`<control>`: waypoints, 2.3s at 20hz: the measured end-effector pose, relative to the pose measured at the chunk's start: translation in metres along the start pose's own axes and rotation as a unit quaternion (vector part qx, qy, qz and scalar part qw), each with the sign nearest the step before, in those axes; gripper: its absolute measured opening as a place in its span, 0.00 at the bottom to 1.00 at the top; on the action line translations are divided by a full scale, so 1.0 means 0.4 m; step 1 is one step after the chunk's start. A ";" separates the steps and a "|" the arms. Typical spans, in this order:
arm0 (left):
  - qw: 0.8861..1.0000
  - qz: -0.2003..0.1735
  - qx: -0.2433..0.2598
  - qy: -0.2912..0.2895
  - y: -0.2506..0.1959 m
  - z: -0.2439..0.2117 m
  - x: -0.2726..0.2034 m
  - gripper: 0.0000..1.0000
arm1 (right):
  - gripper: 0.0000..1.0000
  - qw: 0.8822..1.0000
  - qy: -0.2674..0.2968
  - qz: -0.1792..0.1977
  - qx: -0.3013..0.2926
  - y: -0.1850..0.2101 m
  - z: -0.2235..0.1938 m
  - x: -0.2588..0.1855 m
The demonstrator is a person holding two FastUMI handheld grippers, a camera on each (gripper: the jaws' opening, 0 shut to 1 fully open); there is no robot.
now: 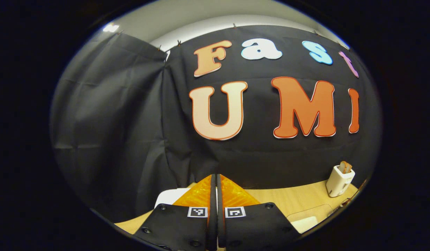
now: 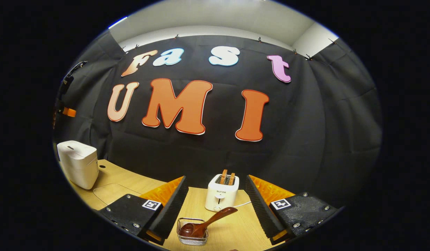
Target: Close the left gripper, press the button to open the rice cooker; take a wooden spoon from the chopstick holder with the right hand, scoop a spoonful of rice and pour it into the rice cooker, then put the wooden spoon back into the chopstick holder.
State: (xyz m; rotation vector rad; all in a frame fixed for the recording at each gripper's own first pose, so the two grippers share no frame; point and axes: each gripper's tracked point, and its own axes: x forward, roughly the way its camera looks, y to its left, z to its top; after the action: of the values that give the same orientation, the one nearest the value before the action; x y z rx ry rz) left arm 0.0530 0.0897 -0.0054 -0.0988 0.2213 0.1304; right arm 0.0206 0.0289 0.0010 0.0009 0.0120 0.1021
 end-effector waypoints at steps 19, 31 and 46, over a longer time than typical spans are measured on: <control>0.959 -0.008 -0.044 0.279 0.069 -0.372 0.099 0.04 | 0.98 0.999 0.040 0.001 0.004 -0.018 -0.076 -0.026; 0.985 -0.001 -0.025 0.171 0.080 -0.206 0.105 0.04 | 0.99 0.998 0.069 -0.008 0.007 -0.023 -0.127 -0.022; 0.995 -0.007 0.019 0.094 0.028 -0.157 0.030 0.04 | 0.95 0.986 0.155 -0.016 0.058 -0.048 -0.283 0.039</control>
State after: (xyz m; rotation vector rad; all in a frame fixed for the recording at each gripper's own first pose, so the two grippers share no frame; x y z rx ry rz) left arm 0.0497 0.0953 -0.0698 -0.0747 0.4108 0.1038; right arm 0.0367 0.0115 -0.1126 0.1007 0.3283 0.0684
